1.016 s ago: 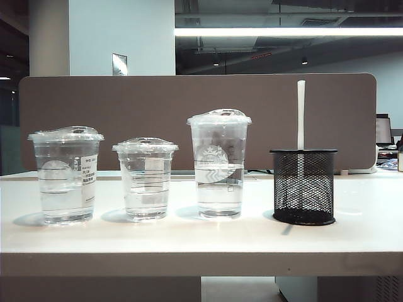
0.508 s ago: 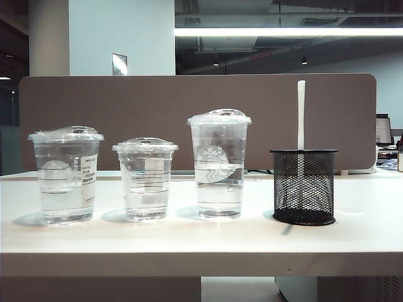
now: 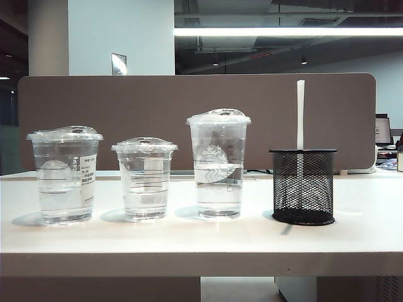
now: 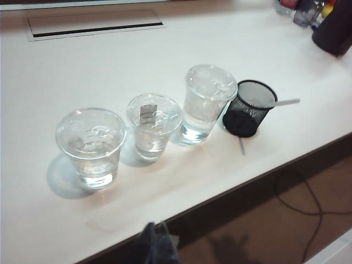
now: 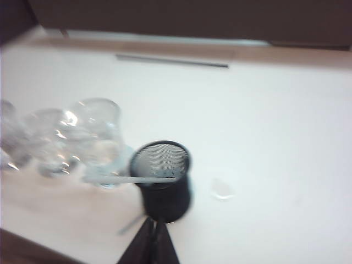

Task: Pick up the straw and insert it into the medium coffee cup.

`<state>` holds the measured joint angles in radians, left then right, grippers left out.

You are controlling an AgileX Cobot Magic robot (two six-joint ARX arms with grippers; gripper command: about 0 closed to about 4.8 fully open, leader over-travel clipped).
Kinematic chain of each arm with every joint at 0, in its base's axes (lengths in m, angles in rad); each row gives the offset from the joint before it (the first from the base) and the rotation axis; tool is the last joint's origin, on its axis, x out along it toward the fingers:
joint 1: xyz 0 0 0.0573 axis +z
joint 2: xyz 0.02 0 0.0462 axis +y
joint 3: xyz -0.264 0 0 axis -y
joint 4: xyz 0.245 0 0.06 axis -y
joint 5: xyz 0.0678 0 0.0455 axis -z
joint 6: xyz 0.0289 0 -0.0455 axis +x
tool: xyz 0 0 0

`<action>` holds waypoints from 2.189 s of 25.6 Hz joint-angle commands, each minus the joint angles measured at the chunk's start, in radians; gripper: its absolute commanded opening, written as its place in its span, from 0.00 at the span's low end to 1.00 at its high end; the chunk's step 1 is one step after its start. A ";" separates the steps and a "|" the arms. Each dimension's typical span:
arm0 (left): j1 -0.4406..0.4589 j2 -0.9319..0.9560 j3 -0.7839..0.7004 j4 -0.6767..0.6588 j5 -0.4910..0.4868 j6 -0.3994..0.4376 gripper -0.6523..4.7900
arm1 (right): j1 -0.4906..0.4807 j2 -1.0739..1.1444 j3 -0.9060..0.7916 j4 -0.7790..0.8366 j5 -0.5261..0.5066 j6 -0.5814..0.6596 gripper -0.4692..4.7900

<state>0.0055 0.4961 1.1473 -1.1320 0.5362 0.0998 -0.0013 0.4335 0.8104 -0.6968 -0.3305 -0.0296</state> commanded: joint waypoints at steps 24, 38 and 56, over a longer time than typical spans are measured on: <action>-0.023 -0.024 0.003 -0.117 0.087 0.035 0.11 | -0.032 0.728 -0.416 1.207 -0.045 0.049 0.29; -0.023 -0.024 -0.028 -0.115 0.069 0.035 0.11 | 0.144 0.742 -0.638 1.548 -0.053 0.082 0.50; -0.023 -0.024 -0.028 -0.116 0.067 0.035 0.11 | 0.351 0.864 -0.521 1.562 0.047 -0.136 0.50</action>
<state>-0.0162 0.4717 1.1179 -1.2545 0.6018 0.1314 0.3473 1.2842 0.2729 0.8539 -0.2737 -0.1619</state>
